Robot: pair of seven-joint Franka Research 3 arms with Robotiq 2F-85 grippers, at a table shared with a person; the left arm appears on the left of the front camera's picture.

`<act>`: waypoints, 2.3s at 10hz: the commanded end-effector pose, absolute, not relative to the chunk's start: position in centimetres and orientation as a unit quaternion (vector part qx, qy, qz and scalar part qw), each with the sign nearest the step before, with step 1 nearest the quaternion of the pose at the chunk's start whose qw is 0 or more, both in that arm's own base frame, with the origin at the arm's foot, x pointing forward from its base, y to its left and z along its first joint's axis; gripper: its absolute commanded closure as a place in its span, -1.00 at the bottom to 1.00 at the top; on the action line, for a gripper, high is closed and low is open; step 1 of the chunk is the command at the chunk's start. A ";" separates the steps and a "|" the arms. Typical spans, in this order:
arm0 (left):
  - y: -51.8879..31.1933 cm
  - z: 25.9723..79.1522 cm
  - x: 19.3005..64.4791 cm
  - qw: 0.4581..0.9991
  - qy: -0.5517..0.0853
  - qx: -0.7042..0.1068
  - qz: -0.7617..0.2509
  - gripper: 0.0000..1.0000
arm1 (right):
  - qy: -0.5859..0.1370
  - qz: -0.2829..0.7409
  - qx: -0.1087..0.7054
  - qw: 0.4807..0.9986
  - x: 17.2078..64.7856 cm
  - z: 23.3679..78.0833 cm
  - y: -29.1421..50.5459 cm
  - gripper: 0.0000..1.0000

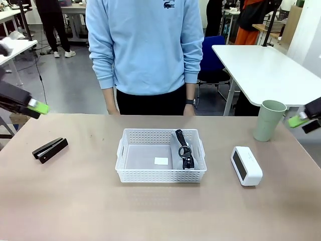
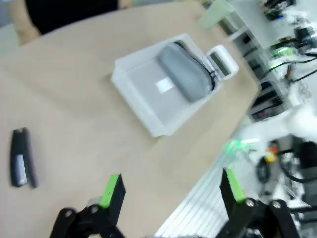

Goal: Efficiently arrange items inside the basket to fit them all.
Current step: Pick up the Digital clock and place it inside the Organizing basket.

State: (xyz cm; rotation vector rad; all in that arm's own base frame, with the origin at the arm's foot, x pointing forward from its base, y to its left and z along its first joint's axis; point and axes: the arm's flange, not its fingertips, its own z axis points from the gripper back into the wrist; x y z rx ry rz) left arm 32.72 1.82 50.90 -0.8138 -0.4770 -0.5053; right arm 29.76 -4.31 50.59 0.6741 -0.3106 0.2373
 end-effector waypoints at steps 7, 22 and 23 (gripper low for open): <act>1.8 50.9 32.7 0.860 -0.227 -0.388 -0.241 -1.00 | -0.105 0.048 0.168 0.979 35.5 45.6 4.9 -1.00; 1.8 50.9 32.7 0.860 -0.227 -0.388 -0.241 -1.00 | -0.060 -0.020 -0.006 0.998 39.5 37.1 10.9 -1.00; 1.8 50.9 32.7 0.860 -0.227 -0.388 -0.241 -1.00 | -0.053 -0.025 -0.011 0.998 40.2 35.7 10.8 -1.00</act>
